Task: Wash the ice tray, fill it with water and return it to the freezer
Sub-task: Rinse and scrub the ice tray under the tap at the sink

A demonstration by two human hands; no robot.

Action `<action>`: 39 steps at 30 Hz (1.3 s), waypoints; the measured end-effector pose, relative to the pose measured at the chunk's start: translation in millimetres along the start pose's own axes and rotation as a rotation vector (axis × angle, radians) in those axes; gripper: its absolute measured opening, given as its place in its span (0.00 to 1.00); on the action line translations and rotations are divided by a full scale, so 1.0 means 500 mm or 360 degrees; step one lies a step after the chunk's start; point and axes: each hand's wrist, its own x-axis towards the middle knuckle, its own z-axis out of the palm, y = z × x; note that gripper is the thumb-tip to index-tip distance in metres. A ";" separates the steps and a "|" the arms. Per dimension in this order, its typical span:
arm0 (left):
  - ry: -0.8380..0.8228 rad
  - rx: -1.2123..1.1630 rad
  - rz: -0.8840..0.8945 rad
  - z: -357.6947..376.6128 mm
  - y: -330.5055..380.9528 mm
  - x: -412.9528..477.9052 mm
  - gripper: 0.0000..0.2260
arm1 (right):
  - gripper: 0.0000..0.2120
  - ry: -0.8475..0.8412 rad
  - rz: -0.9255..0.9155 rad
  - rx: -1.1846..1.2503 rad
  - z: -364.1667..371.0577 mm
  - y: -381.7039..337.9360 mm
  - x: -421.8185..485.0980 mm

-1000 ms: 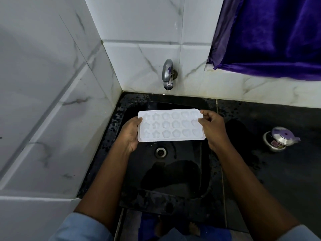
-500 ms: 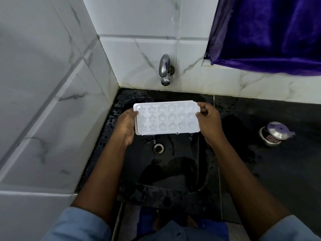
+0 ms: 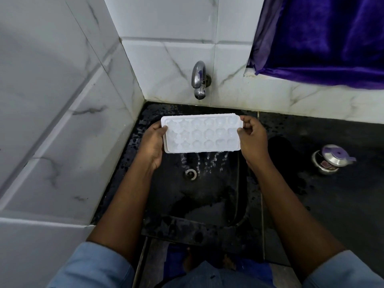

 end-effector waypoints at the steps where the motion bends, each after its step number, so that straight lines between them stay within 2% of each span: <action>1: 0.0014 0.0011 0.0016 -0.002 -0.001 0.001 0.13 | 0.17 0.0004 -0.0012 -0.0001 0.001 0.001 0.000; 14: -0.0020 -0.0061 0.0278 -0.010 -0.016 -0.010 0.15 | 0.14 0.0039 -0.0115 -0.0003 0.003 0.005 -0.003; 26: 0.0010 -0.0487 0.0477 0.002 -0.039 -0.033 0.18 | 0.10 0.0065 -0.0296 0.0064 -0.006 0.017 -0.035; 30: 0.0004 -0.0554 0.0526 0.000 -0.043 -0.037 0.18 | 0.13 0.0071 -0.0308 0.0118 -0.008 0.013 -0.040; 39: -0.0049 -0.0500 0.0731 0.000 -0.037 -0.060 0.20 | 0.08 0.0082 -0.0421 0.0332 -0.014 0.006 -0.057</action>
